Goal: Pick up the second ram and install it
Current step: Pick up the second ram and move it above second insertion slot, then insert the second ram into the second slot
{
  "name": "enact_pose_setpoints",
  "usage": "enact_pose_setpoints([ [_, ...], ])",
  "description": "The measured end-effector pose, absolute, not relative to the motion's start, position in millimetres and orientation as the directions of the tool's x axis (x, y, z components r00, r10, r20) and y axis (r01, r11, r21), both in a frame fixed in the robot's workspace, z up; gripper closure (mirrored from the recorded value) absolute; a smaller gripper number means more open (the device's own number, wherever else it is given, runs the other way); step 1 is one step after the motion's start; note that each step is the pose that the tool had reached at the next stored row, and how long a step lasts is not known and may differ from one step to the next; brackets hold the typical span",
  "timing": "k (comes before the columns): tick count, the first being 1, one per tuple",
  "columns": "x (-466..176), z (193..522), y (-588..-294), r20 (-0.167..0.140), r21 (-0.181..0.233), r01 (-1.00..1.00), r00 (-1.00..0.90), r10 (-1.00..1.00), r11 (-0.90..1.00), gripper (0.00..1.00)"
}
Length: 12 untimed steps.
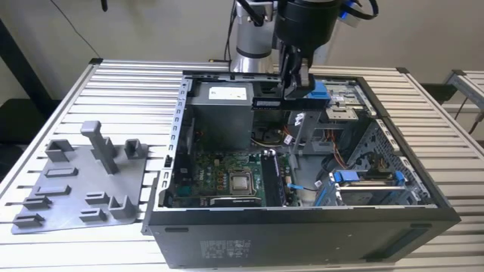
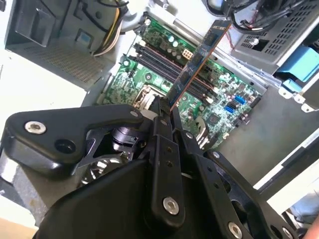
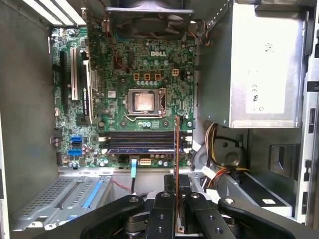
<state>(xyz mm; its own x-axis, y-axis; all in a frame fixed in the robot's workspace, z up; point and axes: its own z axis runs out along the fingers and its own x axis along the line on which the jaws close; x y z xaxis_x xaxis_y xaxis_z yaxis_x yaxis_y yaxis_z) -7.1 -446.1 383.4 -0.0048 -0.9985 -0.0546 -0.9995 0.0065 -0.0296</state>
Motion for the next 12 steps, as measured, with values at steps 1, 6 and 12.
enact_pose_setpoints([
  [1,-7.0,383.3,-446.1,-0.054,-0.030,-1.000,0.010,-0.998,-0.009,0.86],
  [6,-6.9,382.8,-446.1,-0.055,-0.030,-0.999,0.046,-0.997,-0.044,0.86],
  [12,-6.9,382.8,-446.0,-0.055,-0.030,-0.999,0.046,-0.997,-0.044,0.86],
])
